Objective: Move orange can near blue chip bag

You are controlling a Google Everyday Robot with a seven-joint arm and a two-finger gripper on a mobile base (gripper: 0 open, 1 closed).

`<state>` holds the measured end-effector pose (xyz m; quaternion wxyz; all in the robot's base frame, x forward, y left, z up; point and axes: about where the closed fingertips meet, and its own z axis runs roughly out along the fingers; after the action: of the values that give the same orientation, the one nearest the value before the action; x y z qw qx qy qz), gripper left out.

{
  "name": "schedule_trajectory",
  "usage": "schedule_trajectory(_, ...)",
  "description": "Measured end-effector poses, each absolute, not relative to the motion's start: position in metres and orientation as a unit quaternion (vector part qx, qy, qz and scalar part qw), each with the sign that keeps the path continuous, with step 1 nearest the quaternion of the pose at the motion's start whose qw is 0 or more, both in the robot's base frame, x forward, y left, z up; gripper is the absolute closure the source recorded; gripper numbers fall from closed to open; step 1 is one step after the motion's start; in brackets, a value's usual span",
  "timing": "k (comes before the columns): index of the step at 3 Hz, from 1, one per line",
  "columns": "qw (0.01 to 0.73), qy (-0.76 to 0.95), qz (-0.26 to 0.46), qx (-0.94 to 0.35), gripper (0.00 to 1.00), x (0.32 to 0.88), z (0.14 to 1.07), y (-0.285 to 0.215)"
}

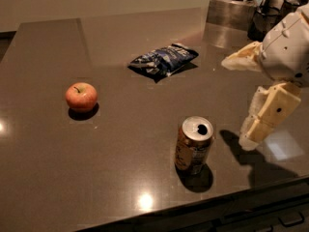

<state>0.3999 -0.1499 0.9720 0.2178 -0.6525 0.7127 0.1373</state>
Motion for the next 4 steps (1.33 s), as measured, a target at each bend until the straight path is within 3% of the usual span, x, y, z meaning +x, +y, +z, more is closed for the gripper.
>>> schedule_trajectory(3,0.247,0.669,0.204,-0.67,0.02,0.363,0.914,-0.086)
schedule_trajectory(4,0.241,0.671,0.212,-0.668,0.23,0.363,0.906,-0.08)
